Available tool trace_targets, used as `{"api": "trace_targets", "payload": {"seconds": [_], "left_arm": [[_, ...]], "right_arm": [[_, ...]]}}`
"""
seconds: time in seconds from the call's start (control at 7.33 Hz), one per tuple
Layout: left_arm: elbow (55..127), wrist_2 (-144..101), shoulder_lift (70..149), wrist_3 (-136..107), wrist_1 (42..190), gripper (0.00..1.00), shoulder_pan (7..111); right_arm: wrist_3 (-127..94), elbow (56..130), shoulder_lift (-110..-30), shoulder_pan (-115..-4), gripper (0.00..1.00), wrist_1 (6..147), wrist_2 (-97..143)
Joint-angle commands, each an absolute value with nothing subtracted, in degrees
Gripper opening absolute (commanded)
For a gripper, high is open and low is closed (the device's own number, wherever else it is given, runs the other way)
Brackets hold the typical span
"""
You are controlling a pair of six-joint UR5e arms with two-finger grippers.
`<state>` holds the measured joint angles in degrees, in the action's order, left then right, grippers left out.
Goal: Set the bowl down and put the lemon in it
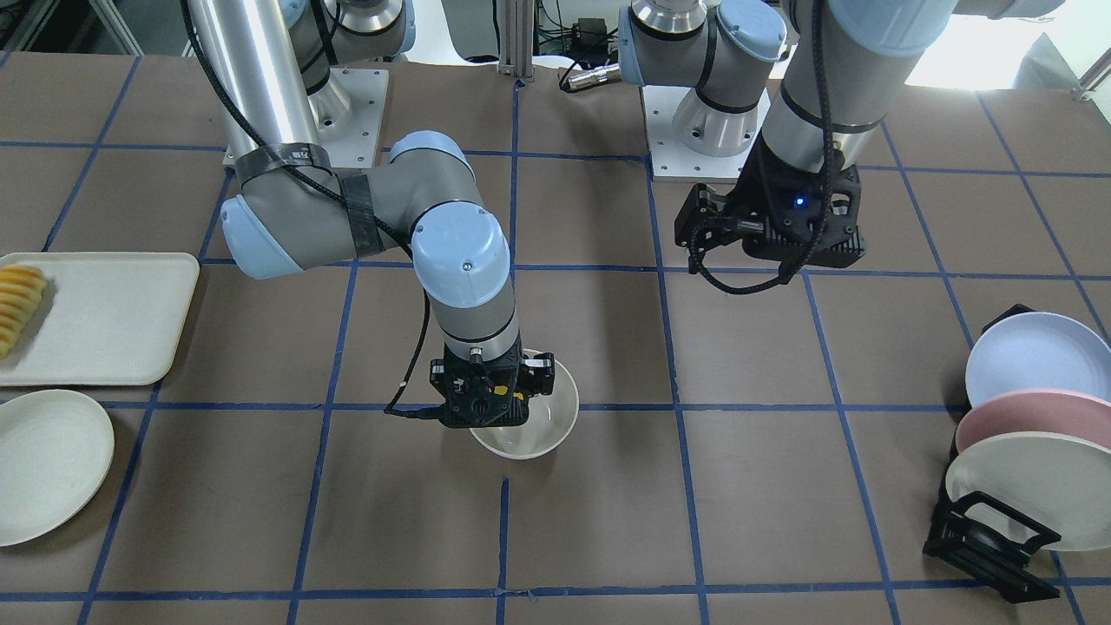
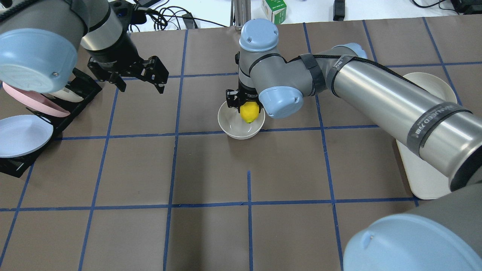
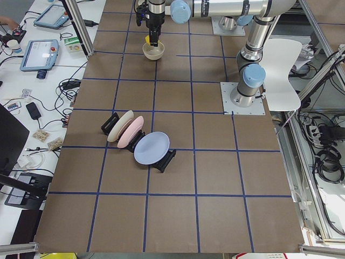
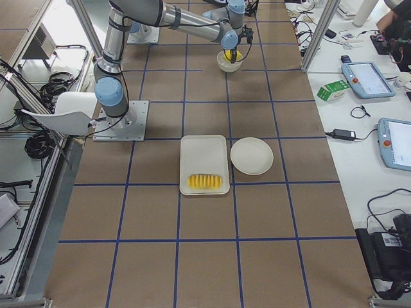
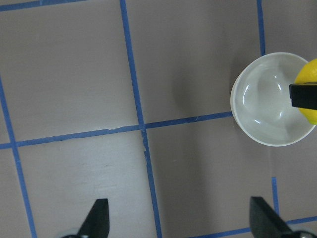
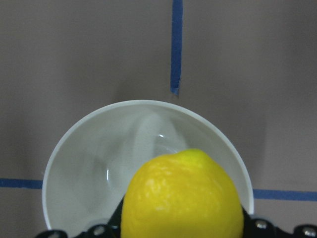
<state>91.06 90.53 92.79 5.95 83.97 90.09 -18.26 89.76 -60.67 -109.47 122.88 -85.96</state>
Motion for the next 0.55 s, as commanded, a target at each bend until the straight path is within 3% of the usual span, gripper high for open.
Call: {"api": "trace_targets", "payload": {"seconds": [0.0, 0.14, 0.41], "left_arm": [[88.70, 91.85, 92.28, 5.46, 87.00, 1.00, 88.59], [85.98, 91.93, 93.68, 4.67, 87.79, 1.00, 88.59], [83.94, 91.23, 93.70, 2.90, 91.22, 1.00, 88.33]], "right_arm": [[-18.02, 89.91, -59.41, -110.04, 0.54, 123.40, -86.48], [-17.32, 89.83, -59.41, -110.04, 1.00, 123.40, -85.88], [-16.44, 89.30, -60.72, -109.95, 1.00, 122.44, -86.92]]}}
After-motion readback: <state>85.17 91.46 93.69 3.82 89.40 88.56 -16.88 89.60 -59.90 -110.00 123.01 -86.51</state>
